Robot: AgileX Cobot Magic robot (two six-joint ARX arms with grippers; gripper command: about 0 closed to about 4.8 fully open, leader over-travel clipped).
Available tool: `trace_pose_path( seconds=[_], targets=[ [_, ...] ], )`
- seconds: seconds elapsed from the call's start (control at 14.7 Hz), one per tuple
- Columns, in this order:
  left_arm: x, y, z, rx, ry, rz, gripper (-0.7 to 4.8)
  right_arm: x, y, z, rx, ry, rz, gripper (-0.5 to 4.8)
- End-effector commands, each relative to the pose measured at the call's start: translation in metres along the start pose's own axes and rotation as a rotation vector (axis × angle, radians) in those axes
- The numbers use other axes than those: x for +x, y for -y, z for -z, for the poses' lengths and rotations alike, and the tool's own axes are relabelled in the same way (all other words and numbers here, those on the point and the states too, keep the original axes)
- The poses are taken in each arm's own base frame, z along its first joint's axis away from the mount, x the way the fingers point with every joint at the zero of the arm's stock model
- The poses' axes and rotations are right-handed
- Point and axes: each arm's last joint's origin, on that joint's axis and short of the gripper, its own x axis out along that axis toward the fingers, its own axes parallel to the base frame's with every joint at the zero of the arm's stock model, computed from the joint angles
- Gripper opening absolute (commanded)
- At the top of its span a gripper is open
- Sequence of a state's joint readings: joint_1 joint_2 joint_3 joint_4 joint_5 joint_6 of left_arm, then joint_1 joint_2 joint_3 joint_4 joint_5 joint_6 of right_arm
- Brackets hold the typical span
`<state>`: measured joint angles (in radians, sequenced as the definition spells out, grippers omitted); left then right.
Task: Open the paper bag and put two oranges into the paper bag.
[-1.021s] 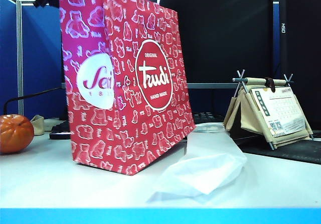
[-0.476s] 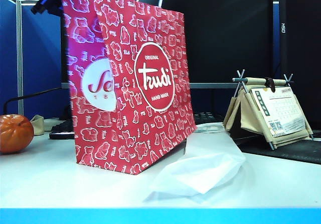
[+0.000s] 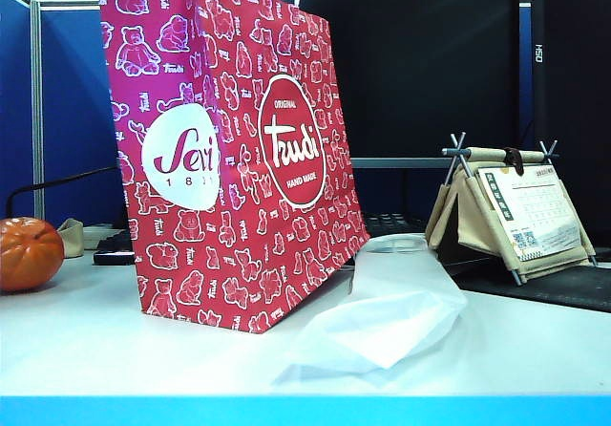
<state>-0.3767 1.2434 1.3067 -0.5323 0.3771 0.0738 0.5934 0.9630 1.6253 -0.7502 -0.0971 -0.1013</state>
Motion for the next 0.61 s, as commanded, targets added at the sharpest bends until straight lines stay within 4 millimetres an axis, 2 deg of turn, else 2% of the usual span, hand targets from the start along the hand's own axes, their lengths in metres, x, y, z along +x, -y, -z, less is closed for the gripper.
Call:
trace_pose_path(
  seconds=[0.07,0.14,0.2,0.34,0.41,0.48,0.61],
  targets=[
    [-0.035,0.007,-0.013,0.067,0.069,-0.198,2.21,-0.002,0.000,-0.002,0.002,0.016,-0.013,1.03],
    [-0.048,0.008,-0.010,0.107,0.041,-0.333,2.45,-0.002,-0.001,-0.002,0.003,0.016,-0.014,1.03],
    [-0.063,0.009,0.000,0.137,-0.068,-0.499,3.09,-0.003,-0.001,-0.002,0.003,0.016,-0.018,1.03],
    [-0.065,-0.009,0.020,0.054,-0.140,-0.427,3.18,-0.004,-0.002,-0.001,0.002,0.013,-0.025,1.03],
    [-0.058,-0.031,0.040,-0.034,-0.145,-0.421,3.49,-0.007,-0.003,-0.001,0.005,0.011,-0.044,1.03],
    [-0.051,-0.046,0.059,-0.084,-0.163,-0.463,3.53,-0.008,-0.003,0.000,0.023,0.004,-0.046,1.03],
    [-0.049,-0.072,0.088,-0.206,-0.166,-0.462,4.37,-0.014,-0.003,0.000,0.022,0.006,-0.045,1.03]
  ],
)
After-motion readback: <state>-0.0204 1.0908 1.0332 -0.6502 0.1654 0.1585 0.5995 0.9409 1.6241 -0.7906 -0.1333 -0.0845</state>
